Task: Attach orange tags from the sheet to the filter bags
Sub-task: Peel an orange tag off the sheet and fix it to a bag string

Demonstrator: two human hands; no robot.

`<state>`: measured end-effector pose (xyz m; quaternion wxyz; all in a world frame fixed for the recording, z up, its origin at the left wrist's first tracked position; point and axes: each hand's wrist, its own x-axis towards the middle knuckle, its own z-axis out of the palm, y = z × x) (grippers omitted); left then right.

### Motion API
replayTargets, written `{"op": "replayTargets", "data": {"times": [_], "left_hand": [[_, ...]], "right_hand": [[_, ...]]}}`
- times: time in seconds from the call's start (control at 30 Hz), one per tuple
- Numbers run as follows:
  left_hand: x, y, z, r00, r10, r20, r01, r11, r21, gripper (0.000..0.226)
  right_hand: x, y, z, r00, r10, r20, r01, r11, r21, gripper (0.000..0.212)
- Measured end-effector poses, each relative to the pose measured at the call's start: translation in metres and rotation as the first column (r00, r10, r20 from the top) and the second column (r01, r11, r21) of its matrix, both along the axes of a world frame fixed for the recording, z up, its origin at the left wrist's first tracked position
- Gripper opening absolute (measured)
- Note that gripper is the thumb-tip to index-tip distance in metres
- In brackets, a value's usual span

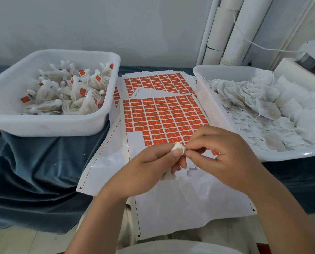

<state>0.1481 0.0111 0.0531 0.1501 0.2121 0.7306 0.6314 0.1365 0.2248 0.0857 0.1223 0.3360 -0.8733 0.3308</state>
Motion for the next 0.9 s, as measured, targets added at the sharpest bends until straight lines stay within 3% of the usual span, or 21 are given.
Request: {"op": "replayTargets", "data": {"times": [0.3, 0.47, 0.57, 0.67, 0.77, 0.9], "left_hand": [[-0.004, 0.002, -0.009, 0.992, -0.018, 0.125, 0.011, 0.998, 0.054, 0.037], [-0.005, 0.003, -0.016, 0.985, -0.053, 0.167, 0.024, 0.986, 0.167, 0.038], [-0.006, 0.006, -0.018, 0.970, -0.124, 0.208, 0.049, 0.941, 0.336, 0.036], [-0.007, 0.007, -0.020, 0.953, -0.177, 0.245, 0.053, 0.895, 0.443, 0.036], [-0.008, 0.008, -0.020, 0.942, -0.205, 0.266, 0.056, 0.877, 0.477, 0.036], [-0.007, 0.010, -0.021, 0.949, -0.180, 0.260, 0.044, 0.890, 0.454, 0.036]], "right_hand": [[-0.003, 0.004, -0.003, 1.000, 0.024, 0.003, -0.024, 0.998, 0.062, 0.013], [-0.005, 0.004, -0.004, 1.000, 0.007, 0.017, -0.008, 0.998, 0.059, 0.012], [-0.007, 0.004, -0.007, 0.957, 0.049, 0.285, -0.011, 0.991, -0.132, 0.013], [-0.010, 0.006, -0.013, 0.734, 0.249, 0.631, -0.034, 0.943, -0.332, 0.021], [-0.011, 0.006, -0.016, 0.589, 0.340, 0.733, 0.027, 0.898, -0.438, 0.031], [-0.010, 0.005, -0.014, 0.616, 0.261, 0.743, 0.069, 0.922, -0.381, 0.033]]}}
